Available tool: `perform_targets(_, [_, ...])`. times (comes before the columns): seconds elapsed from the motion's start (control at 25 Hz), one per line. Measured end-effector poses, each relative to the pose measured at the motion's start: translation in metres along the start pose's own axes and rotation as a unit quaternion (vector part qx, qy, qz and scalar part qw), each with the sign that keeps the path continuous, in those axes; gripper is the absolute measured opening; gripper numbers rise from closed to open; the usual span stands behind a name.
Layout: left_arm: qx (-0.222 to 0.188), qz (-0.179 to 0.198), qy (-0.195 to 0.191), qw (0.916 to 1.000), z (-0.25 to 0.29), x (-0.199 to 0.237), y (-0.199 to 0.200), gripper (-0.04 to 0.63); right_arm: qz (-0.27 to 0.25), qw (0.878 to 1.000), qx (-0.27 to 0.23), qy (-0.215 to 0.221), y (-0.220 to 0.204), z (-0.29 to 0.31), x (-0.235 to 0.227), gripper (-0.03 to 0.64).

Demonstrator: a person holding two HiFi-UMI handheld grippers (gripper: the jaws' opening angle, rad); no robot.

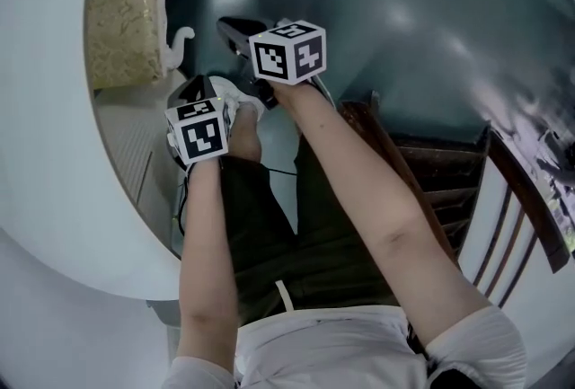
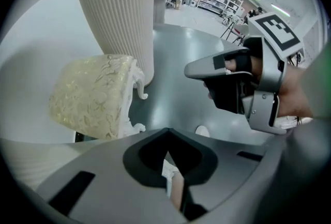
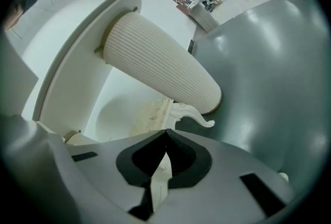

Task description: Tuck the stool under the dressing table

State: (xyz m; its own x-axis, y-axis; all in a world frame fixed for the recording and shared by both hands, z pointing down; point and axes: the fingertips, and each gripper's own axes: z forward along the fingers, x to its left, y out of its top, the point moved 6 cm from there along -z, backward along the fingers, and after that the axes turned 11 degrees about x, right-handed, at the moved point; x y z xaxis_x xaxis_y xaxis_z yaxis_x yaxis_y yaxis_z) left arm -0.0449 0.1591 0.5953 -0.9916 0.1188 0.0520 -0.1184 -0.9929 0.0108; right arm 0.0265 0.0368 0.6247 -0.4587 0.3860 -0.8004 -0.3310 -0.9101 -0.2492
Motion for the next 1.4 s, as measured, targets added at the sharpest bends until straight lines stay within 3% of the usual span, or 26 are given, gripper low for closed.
perform_targets(0.28, [-0.035, 0.035, -0.054, 0.9973, -0.035, -0.027, 0.021, 0.003, -0.007, 0.999, -0.024, -0.040, 0.005, -0.075, 0.010, 0.009])
perform_targets(0.56, [-0.093, 0.071, -0.097, 0.9883, -0.094, -0.056, 0.046, 0.003, -0.047, 0.996, -0.039, -0.072, 0.018, -0.146, 0.045, 0.009])
perform_targets(1.04, [-0.196, 0.113, -0.145, 0.9631, -0.210, -0.077, 0.073, 0.003, -0.124, 0.981, -0.092, -0.115, 0.049, -0.259, 0.131, 0.009])
perform_targets(1.24, [-0.242, 0.127, -0.139, 0.9518, -0.265, -0.085, 0.082, 0.003, -0.156, 0.973, -0.117, -0.126, 0.059, -0.305, 0.173, 0.009])
perform_targets(1.4, [-0.292, 0.133, -0.139, 0.9370, -0.312, -0.087, 0.095, 0.003, -0.186, 0.962, -0.146, -0.136, 0.070, -0.336, 0.206, 0.009])
